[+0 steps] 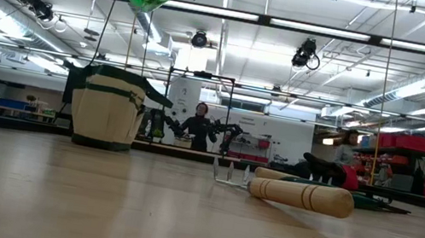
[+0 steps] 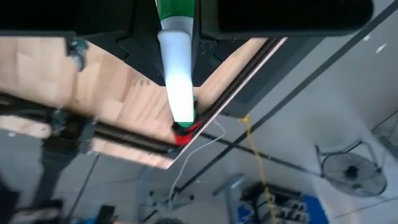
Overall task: Pick & Place Garden tools in Gardening bag
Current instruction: Put the green spray bottle into the gardening bag
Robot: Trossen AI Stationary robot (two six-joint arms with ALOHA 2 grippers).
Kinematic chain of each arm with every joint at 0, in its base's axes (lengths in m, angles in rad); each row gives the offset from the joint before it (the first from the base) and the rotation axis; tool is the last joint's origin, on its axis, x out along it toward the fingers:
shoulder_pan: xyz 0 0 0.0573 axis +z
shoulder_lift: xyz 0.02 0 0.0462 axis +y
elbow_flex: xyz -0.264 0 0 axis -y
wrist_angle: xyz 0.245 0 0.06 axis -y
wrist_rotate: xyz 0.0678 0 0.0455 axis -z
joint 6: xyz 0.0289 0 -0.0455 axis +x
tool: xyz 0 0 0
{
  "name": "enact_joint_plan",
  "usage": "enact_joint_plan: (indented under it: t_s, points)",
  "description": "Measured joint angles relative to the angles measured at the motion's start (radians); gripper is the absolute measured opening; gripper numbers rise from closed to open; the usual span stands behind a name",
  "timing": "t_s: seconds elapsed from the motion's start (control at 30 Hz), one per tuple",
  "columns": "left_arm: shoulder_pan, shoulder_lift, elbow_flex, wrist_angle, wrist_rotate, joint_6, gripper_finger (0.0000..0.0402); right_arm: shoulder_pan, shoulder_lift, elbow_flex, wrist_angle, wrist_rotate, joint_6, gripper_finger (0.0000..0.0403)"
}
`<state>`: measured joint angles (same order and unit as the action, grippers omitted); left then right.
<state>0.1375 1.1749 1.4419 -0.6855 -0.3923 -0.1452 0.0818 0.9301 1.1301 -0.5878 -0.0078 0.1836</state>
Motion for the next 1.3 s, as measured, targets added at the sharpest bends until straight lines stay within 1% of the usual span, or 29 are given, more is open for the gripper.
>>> enact_joint_plan:
  t_s: [0.17,0.37,0.7,0.87,1.0,1.13,1.3]
  points:
    - [0.053,-0.009,0.000,-0.008,0.007,0.000,0.0062,0.000,0.000,0.000,0.002,0.000,0.000,0.0000]
    - [0.102,-0.027,-0.020,-0.009,0.085,0.001,0.0062,0.000,0.000,0.000,0.003,0.000,0.010,0.0000]
    - [0.145,-0.091,-0.118,0.025,0.126,0.022,0.0062,0.000,0.001,0.000,0.013,0.000,0.039,0.0000]
    - [0.189,-0.156,-0.177,0.050,0.175,0.027,0.0062,0.000,0.001,0.000,0.023,-0.004,0.033,0.0000]
    - [0.215,-0.212,-0.233,0.053,0.182,0.031,0.0062,0.000,0.001,0.000,0.027,-0.007,0.030,0.0000]
    - [0.234,-0.261,-0.288,0.094,0.190,0.043,0.0062,0.000,0.001,0.000,0.027,-0.011,0.017,0.0000]
    - [0.263,-0.314,-0.385,0.189,0.241,0.047,0.0062,0.000,0.001,0.000,0.027,-0.010,0.018,0.0000]
